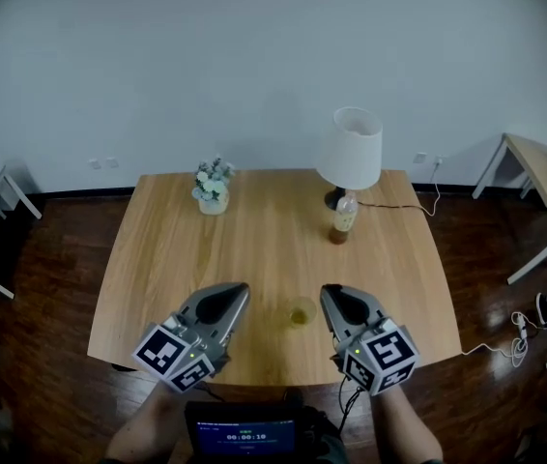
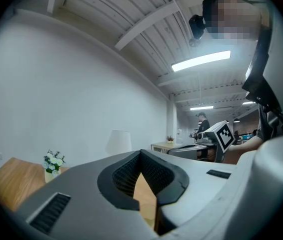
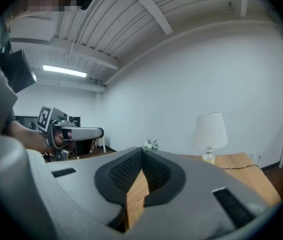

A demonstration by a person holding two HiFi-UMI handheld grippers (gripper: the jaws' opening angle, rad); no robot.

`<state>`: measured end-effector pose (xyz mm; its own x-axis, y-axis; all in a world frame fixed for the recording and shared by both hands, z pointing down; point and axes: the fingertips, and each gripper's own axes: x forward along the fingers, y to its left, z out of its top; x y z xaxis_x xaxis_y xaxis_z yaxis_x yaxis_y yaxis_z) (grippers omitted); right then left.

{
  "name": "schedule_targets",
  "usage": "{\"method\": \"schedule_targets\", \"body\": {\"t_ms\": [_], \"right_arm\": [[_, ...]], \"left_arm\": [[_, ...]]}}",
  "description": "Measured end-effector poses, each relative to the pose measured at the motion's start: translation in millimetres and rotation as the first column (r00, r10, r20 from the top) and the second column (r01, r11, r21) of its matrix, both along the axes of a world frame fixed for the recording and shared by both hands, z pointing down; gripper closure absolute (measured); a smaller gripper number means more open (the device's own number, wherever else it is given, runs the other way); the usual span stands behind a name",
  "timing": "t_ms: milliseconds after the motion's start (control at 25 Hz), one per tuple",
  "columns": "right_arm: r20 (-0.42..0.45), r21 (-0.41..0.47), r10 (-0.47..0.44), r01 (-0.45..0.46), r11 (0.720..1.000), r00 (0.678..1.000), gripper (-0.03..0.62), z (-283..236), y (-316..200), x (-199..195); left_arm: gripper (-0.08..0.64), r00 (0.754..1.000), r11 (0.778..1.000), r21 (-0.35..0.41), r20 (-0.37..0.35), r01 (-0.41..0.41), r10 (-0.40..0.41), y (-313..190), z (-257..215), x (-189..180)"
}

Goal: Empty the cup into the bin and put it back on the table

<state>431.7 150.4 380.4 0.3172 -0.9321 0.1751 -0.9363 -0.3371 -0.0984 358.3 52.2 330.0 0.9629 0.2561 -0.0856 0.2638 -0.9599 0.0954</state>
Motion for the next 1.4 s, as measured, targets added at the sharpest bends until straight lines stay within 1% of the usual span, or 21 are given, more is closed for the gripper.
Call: {"method": "schedule_targets", "body": {"t_ms": [80, 200, 360, 440, 480, 640, 680, 720, 760, 920, 1000, 1120, 1160, 1200, 1360, 1400], "right_arm": [[-0.001, -0.014, -0.013, 0.013, 1.000, 1.000, 0.591, 8.3, -0.5, 6.4], [0.009, -0.075, -0.028, 0.028, 0.997, 1.000, 0.591, 12.9, -1.1, 9.0], [0.039, -0.052, -0.054, 0.056, 0.997, 0.998, 0.589, 22.8, -7.5, 11.9], [0.054, -0.044, -0.067, 0.070, 0.997, 0.996, 0.585, 31.4, -9.6, 13.3], [0.063, -0.046, -0.070, 0.073, 0.996, 0.996, 0.548, 34.6, -10.3, 13.0], [0.100, -0.060, -0.061, 0.067, 0.996, 0.993, 0.528, 54.2, -16.0, 12.1], [0.114, -0.066, -0.061, 0.069, 0.995, 0.992, 0.475, 61.4, -17.1, 11.7], [0.126, -0.076, -0.065, 0.075, 0.994, 0.990, 0.438, 67.9, -17.8, 11.1], [0.130, -0.087, -0.070, 0.082, 0.993, 0.989, 0.416, 73.5, -18.5, 10.8], [0.128, -0.105, -0.097, 0.111, 0.988, 0.987, 0.407, 92.9, -22.3, 10.3], [0.150, -0.119, -0.108, 0.127, 0.985, 0.983, 0.327, 106.5, -23.3, 6.8], [0.164, -0.157, -0.111, 0.137, 0.978, 0.980, 0.310, 126.6, -23.3, 3.7], [0.165, -0.166, -0.110, 0.138, 0.976, 0.980, 0.289, 132.3, -23.2, 3.6], [0.166, -0.176, -0.109, 0.138, 0.975, 0.980, 0.281, 137.8, -23.0, 3.2], [0.167, -0.216, -0.106, 0.141, 0.966, 0.980, 0.279, 161.3, -22.5, 2.0], [0.173, -0.225, -0.105, 0.143, 0.964, 0.979, 0.266, 167.2, -23.0, 2.1]], "left_arm": [[0.561, 1.000, 1.000, 0.012, 0.019, 0.012, -0.013, 0.8, 8.4, 6.0], [0.560, 0.999, 0.999, 0.020, 0.044, 0.031, -0.032, 2.2, 18.0, 12.2], [0.560, 0.996, 0.997, 0.012, 0.061, 0.072, -0.072, -0.8, 27.5, 14.6], [0.560, 0.994, 0.997, 0.002, 0.077, 0.080, -0.080, -1.8, 36.1, 18.3], [0.561, 0.993, 0.997, -0.001, 0.085, 0.081, -0.080, -2.7, 40.4, 20.2], [0.560, 0.990, 0.995, -0.037, 0.107, 0.097, -0.092, -12.7, 58.1, 28.2], [0.560, 0.989, 0.994, -0.046, 0.116, 0.097, -0.091, -13.8, 62.7, 29.6], [0.560, 0.988, 0.994, -0.052, 0.125, 0.096, -0.089, -14.4, 67.2, 30.6], [0.560, 0.987, 0.994, -0.054, 0.134, 0.096, -0.088, -14.9, 71.8, 31.4], [0.560, 0.979, 0.997, -0.021, 0.190, 0.076, -0.071, -10.2, 99.5, 33.5], [0.560, 0.973, 0.996, -0.035, 0.217, 0.087, -0.077, -10.2, 116.1, 32.8], [0.561, 0.968, 0.992, -0.066, 0.233, 0.112, -0.094, -15.5, 132.2, 33.8], [0.560, 0.967, 0.992, -0.065, 0.237, 0.110, -0.091, -16.1, 136.6, 34.4], [0.560, 0.966, 0.992, -0.063, 0.244, 0.107, -0.089, -16.4, 141.3, 34.7], [0.560, 0.954, 0.991, -0.064, 0.285, 0.120, -0.097, -16.9, 163.3, 34.7], [0.561, 0.951, 0.991, -0.065, 0.294, 0.120, -0.096, -16.1, 168.3, 34.6]]}}
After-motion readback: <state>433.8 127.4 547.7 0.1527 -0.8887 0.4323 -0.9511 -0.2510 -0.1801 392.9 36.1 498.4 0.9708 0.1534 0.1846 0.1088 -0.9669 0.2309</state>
